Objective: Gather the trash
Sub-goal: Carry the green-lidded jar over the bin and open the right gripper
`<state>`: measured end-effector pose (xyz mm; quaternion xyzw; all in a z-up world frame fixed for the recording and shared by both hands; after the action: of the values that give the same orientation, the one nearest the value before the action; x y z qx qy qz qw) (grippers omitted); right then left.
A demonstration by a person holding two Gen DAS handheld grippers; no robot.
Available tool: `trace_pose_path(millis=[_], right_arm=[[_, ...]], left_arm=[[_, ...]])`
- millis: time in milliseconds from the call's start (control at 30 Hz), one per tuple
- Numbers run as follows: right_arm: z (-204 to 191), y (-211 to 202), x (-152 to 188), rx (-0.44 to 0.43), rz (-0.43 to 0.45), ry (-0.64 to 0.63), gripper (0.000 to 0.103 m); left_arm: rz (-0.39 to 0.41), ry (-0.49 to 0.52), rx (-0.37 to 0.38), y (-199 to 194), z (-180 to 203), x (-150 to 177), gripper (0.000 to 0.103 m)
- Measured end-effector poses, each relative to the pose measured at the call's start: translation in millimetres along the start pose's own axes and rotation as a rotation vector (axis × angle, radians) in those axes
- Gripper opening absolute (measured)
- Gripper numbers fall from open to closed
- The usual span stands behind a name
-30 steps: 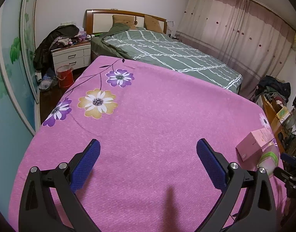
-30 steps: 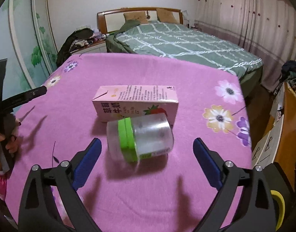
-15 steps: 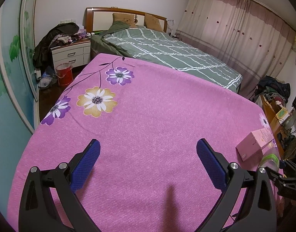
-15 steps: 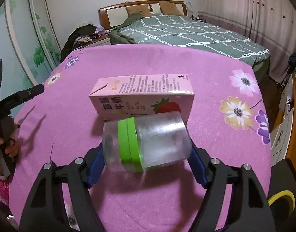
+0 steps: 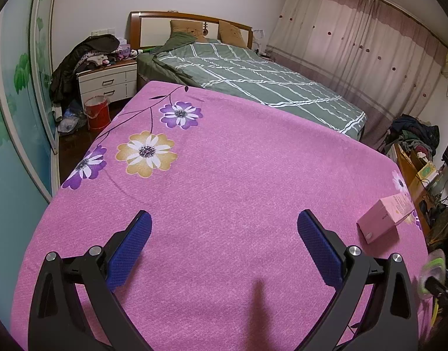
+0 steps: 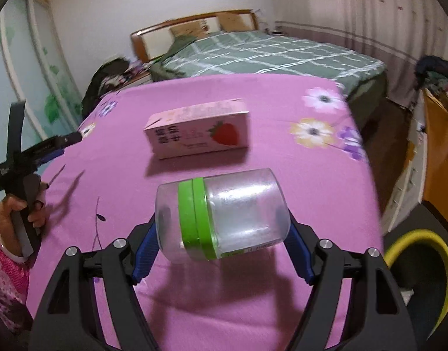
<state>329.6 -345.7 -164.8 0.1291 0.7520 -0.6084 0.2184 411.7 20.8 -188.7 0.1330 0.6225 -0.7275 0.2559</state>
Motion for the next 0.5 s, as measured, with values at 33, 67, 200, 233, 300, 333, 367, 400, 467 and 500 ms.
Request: trace_pose_path(millis=[33, 67, 200, 233, 300, 333, 367, 400, 467, 500], right_arm=[[8, -6, 4, 0.008, 0.013, 0.025, 0.071], [17, -10, 7, 0.016, 0.022, 0.045, 0.071], [58, -30, 27, 0.072, 0.053, 0.152, 0.071], [70, -34, 33, 0.085, 0.058, 0.183, 0.071], [99, -44, 48, 0.124, 0.065, 0.258, 0.071], [109, -47, 53, 0.134, 0.068, 0.279, 0.071], [124, -51, 59, 0.149, 0.070, 0.313, 0.071], [134, -54, 66, 0.161, 0.069, 0.336, 0.071], [158, -59, 77, 0.192, 0.068, 0.386, 0.071], [170, -62, 83, 0.208, 0.067, 0.409, 0.071]], left_arm=[[0.001, 0.000, 0.000, 0, 0, 0, 0.098], [0.001, 0.000, 0.000, 0, 0, 0, 0.098], [0.001, 0.002, 0.000, 0, 1, 0, 0.098], [0.002, 0.002, -0.001, 0, 1, 0, 0.098], [0.003, 0.004, -0.002, 0, 1, 0, 0.098], [0.003, 0.003, -0.002, -1, 1, 0, 0.098], [0.002, 0.004, -0.002, 0, 1, 0, 0.098], [0.002, 0.004, -0.003, 0, 1, 0, 0.098], [0.002, 0.003, -0.003, -1, 1, 0, 0.098], [0.003, 0.001, -0.003, -1, 0, 0, 0.098]])
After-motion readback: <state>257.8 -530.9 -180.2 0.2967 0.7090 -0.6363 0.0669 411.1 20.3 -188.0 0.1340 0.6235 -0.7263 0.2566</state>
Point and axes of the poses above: each gripper's, at about its wrist camera, not at the fingertips, and y roughly the way its jaws point, z to its right, x to its underside, the point moved 9 cm from there along y, roughly the way its jaws point, and after that the axes turned 15 degrees about -z, right-handed, at the moved point
